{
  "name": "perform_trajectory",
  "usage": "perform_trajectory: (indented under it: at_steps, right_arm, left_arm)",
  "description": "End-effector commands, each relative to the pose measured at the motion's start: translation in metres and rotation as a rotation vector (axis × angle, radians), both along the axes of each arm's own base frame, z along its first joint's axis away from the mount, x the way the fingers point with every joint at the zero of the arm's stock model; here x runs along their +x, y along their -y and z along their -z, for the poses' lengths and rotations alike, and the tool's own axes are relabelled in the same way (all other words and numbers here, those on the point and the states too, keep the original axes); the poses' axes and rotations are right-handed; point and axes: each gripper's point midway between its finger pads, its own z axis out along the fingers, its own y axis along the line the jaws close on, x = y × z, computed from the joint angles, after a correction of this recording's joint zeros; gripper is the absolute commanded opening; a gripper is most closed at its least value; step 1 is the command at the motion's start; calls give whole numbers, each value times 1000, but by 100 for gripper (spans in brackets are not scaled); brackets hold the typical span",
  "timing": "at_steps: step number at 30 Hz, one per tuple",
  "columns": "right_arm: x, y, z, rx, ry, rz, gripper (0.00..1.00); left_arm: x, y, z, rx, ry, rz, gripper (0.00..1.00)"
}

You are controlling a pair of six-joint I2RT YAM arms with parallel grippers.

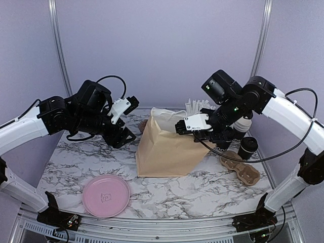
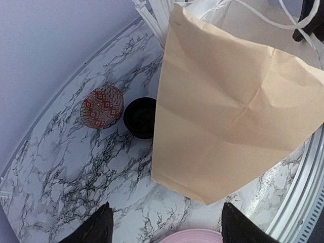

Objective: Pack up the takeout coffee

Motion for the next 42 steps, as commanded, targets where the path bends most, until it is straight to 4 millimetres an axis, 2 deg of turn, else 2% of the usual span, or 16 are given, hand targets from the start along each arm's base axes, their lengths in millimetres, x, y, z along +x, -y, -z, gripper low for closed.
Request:
perform_trajectory:
  at_steps: [1, 2, 5, 8, 12, 19, 23, 29, 33, 39, 41, 42]
  right_arm:
    - [-28, -21, -15, 70, -72, -98, 32]
    - [-35, -23, -17, 81, -90, -117, 39]
    - [-43, -27, -18, 97, -124, -144, 49]
    - [-43, -27, -17, 96, -126, -143, 52]
    - [-43, -31, -16, 110, -131, -145, 53]
    - [-43, -33, -22, 134, -129, -141, 54]
    - [-47, -32, -32, 165, -118, -148, 60]
    - [-49, -30, -49, 213, -86, -155, 67]
    - [-48, -30, -50, 215, -79, -150, 67]
    - [-45, -33, -51, 231, -63, -147, 68]
    - [-44, -34, -50, 232, -66, -145, 68]
    - [-44, -34, -49, 231, -68, -143, 68]
  left_arm:
    - [8, -15, -11, -2, 34, -72, 74]
    - [10, -16, -17, -14, 44, -84, 75]
    - [8, -14, -39, -70, 60, -71, 77]
    - [5, -6, -58, -114, 77, -28, 78]
    - [6, 14, -66, -124, 77, 50, 78]
    - [1, 65, -61, -165, -12, 236, 78]
    - [0, 88, -63, -206, -69, 280, 79]
    - [-15, 93, -43, -190, -130, 337, 80]
    - [-24, 91, -27, -160, -149, 350, 81]
    - [-33, 111, -16, -113, -124, 371, 84]
    - [-33, 119, -14, -115, -117, 366, 97]
    - [-31, 122, -13, -115, -111, 358, 98]
